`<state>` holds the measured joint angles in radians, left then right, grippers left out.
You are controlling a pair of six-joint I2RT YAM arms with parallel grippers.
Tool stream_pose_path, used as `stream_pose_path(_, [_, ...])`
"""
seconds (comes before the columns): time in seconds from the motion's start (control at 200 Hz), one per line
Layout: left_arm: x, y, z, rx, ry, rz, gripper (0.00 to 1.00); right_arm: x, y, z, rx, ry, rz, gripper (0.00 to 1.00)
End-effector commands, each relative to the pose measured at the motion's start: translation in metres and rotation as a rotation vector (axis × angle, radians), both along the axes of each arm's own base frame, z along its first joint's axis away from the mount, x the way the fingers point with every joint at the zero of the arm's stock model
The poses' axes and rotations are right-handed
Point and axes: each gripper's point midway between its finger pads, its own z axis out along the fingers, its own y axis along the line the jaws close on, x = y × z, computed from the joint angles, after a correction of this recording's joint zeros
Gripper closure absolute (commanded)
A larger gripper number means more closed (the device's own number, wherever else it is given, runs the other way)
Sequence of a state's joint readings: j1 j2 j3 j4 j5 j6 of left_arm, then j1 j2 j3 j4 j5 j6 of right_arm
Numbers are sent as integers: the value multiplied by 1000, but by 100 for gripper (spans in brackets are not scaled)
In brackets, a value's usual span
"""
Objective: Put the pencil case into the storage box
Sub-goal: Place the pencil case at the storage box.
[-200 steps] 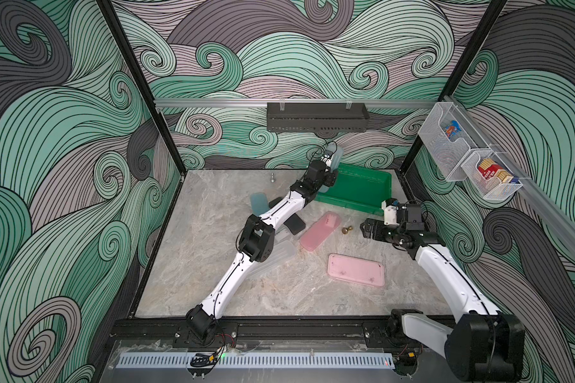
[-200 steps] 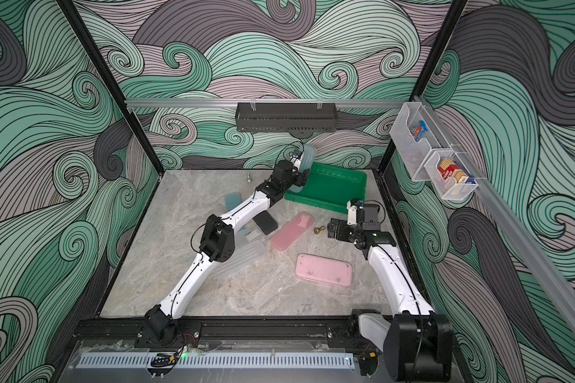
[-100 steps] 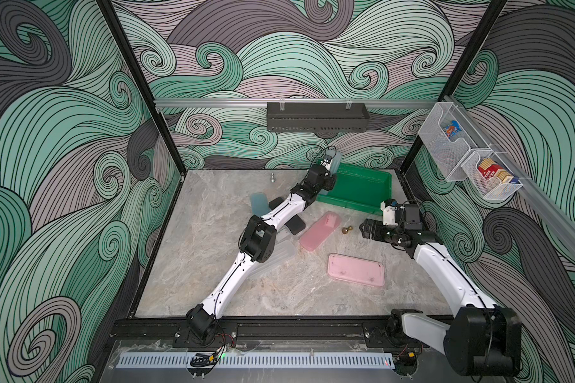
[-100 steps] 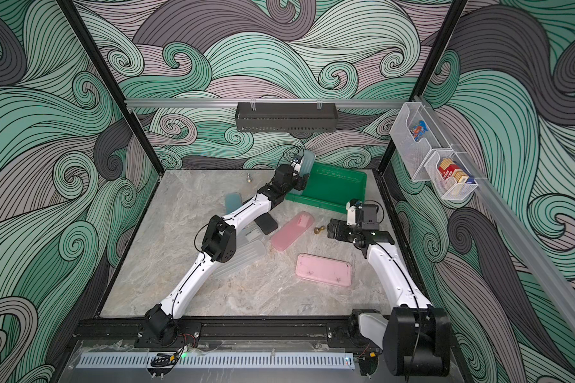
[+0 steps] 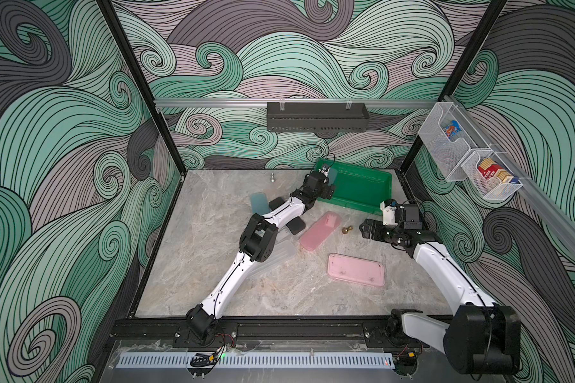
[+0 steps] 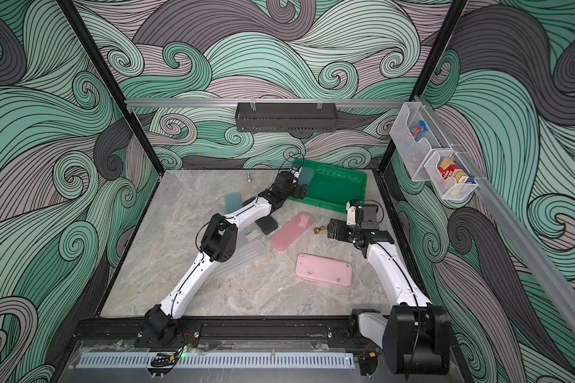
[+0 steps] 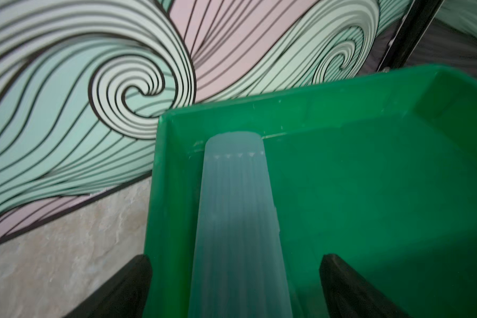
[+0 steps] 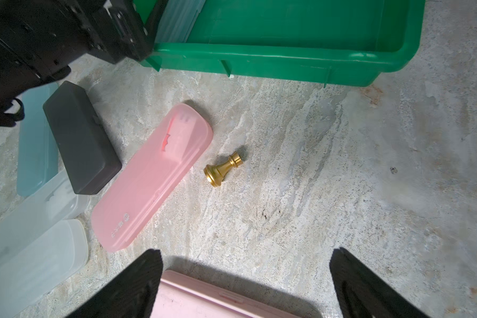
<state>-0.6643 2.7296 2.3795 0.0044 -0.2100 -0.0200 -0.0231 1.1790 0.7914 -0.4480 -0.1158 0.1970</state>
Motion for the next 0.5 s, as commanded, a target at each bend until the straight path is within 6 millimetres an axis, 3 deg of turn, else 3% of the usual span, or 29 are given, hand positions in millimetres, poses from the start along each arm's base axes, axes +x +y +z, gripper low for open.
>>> stream_pose_path(0.0, [1, 14, 75, -44, -93, 68, 1, 0, 0, 3, 5, -16, 4, 1])
stream_pose_path(0.19, [5, 47, 91, -24, -74, 167, 1, -1, -2, -1, -1, -4, 4, 1])
stream_pose_path(0.315, [5, 50, 98, -17, -72, 130, 1, 0, -3, -4, -1, 7, 2, 1])
stream_pose_path(0.495, [23, 63, 95, -46, -5, 142, 1, 1, -3, -7, -5, 13, 5, 1])
